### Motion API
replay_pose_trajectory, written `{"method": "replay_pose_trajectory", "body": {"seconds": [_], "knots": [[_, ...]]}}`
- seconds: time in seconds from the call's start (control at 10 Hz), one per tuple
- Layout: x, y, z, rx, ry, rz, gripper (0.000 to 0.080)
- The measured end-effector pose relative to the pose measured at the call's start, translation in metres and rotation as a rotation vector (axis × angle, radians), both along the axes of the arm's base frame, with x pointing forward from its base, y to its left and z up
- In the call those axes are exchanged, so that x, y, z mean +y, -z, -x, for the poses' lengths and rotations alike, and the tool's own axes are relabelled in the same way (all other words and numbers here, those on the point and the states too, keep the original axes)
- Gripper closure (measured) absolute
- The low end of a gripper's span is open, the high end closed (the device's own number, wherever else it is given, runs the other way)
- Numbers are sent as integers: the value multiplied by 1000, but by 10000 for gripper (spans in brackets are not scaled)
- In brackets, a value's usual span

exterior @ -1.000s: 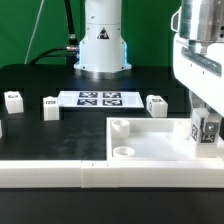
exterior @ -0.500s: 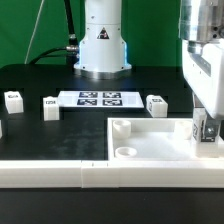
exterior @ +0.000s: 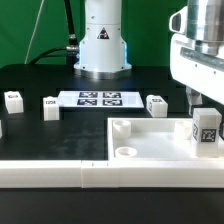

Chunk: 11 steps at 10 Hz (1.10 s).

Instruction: Assemble one leg

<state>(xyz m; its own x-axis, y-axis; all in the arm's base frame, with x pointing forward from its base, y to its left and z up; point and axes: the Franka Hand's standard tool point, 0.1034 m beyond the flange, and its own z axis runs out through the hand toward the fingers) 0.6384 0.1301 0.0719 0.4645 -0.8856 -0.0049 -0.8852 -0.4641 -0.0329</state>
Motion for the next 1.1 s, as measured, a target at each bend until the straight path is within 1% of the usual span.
{"method": "replay_pose_trajectory", "body": {"seconds": [0.3,0.6,1.1], "knots": [[0,0,-1,-7,-331,11,151],[-3,0,-1,-12,-562,21,151],[-11,-1,-3,-8,-1032,65,151]]}}
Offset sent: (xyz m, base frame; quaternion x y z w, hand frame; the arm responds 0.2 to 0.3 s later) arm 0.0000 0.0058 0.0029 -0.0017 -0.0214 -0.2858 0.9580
